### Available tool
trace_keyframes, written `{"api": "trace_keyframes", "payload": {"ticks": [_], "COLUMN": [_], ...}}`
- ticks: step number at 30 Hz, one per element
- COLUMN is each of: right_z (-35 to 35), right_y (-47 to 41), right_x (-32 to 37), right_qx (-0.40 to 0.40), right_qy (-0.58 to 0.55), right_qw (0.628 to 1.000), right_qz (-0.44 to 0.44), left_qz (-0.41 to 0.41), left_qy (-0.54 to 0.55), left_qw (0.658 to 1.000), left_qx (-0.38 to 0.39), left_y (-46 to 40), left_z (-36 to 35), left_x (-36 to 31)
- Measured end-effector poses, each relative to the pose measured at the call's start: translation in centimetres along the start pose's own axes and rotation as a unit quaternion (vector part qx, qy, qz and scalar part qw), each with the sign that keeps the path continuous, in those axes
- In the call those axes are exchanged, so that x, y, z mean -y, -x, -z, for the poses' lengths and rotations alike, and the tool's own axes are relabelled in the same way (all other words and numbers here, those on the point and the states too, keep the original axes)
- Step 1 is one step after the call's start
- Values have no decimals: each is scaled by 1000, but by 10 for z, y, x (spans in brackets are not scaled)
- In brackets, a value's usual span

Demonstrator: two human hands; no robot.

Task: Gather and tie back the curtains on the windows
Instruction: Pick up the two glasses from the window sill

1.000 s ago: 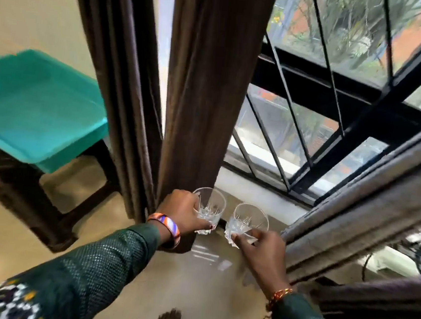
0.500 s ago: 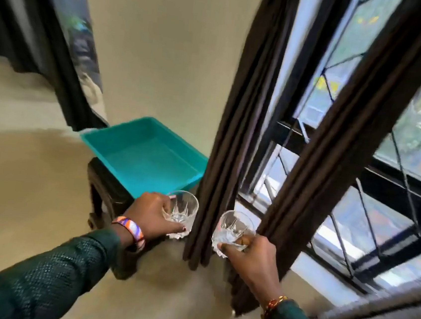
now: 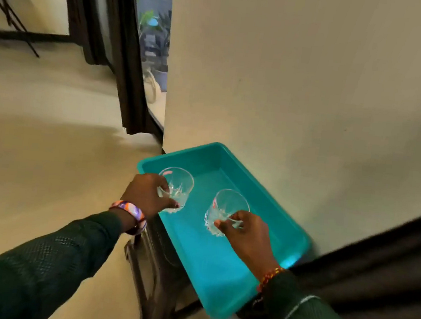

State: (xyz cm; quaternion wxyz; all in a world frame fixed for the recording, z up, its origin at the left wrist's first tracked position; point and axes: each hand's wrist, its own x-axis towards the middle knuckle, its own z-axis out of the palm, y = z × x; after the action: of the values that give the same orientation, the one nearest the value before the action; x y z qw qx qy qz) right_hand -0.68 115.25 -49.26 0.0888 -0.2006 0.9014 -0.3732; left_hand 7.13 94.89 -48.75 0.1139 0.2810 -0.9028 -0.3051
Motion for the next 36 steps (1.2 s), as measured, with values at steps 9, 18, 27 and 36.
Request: {"api": "trace_keyframes", "payload": {"ticks": [9,18,27,36], "right_z": [-107,-156,-182,-195], "right_y": [-144,-199,-222,-234], "right_x": [-9,-15,-1,-6], "right_qx": [98,86,91,104], "right_qy": [65,1,-36,-34], "right_qw": [993,996,995,994], "right_qz": [29,10,-10,-30], "left_qz": [8,42,83,88], "left_qy": [5,-186,-243,-276], "left_qw": [1000,979,964,957], "left_qx": [-26,-76,-66,-26], "left_y": [-95,-126,-139,-137], "left_z": [-61,-90,-100,-106], "left_x": [59,86,91,97]}}
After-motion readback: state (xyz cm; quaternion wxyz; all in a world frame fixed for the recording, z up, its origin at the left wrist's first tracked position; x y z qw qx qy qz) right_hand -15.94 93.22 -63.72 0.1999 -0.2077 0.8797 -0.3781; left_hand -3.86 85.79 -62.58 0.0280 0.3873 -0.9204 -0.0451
